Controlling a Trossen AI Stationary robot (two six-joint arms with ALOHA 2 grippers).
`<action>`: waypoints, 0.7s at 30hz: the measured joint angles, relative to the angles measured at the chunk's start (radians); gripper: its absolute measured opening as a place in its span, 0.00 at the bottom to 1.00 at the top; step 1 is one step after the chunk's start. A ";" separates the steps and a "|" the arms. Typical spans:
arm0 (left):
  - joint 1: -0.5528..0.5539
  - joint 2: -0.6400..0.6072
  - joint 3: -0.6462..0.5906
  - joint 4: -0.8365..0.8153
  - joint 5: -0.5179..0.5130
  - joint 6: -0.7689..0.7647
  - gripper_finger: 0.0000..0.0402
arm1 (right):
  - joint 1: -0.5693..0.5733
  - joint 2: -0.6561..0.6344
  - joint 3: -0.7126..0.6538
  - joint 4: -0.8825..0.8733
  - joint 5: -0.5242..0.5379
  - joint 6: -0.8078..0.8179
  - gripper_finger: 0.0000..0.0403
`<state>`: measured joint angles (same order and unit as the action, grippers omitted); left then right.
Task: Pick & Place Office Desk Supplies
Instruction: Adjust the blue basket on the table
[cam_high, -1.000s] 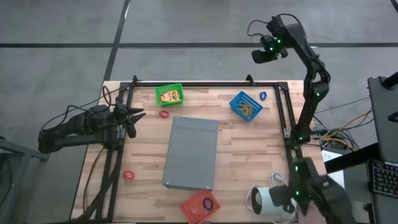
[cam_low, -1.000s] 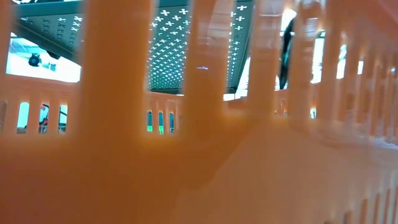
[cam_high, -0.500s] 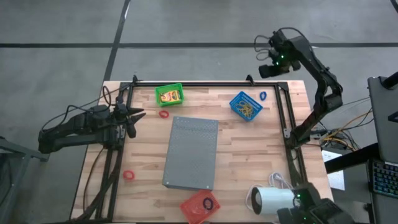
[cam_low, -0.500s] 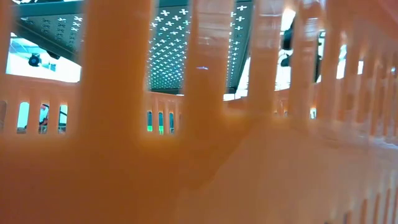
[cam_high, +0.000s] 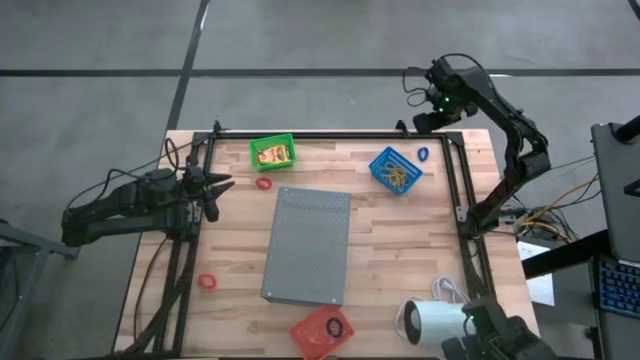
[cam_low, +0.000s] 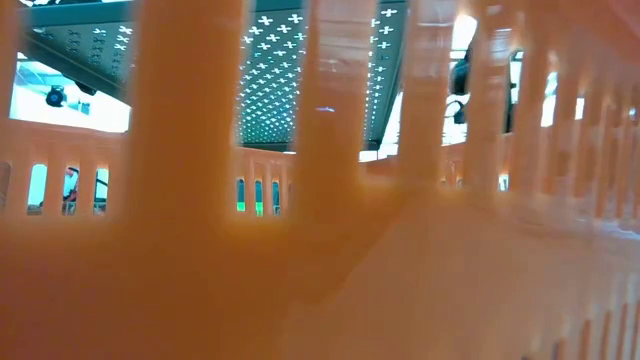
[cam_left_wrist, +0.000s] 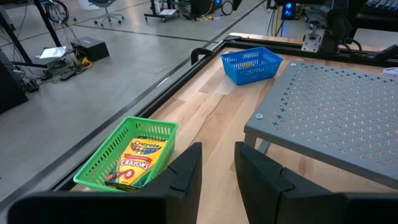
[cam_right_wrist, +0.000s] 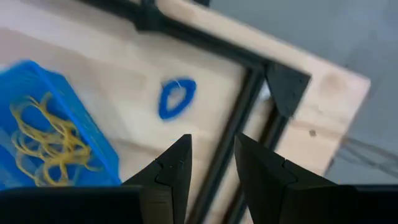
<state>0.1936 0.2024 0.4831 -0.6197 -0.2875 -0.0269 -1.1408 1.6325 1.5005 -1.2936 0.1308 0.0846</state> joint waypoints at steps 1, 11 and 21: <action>0.000 0.000 0.000 0.000 0.000 0.000 0.24 | 0.009 -0.009 -0.006 0.016 -0.001 0.011 0.29; 0.000 0.000 0.000 0.000 0.000 0.000 0.24 | 0.046 -0.075 -0.071 0.086 0.000 -0.003 0.29; 0.000 0.000 0.000 0.000 0.000 0.000 0.24 | 0.080 -0.062 -0.144 0.133 -0.338 -0.091 0.29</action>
<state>0.1936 0.2028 0.4835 -0.6194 -0.2877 -0.0269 -1.0612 1.5707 1.3570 -1.1605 -0.2072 -0.0061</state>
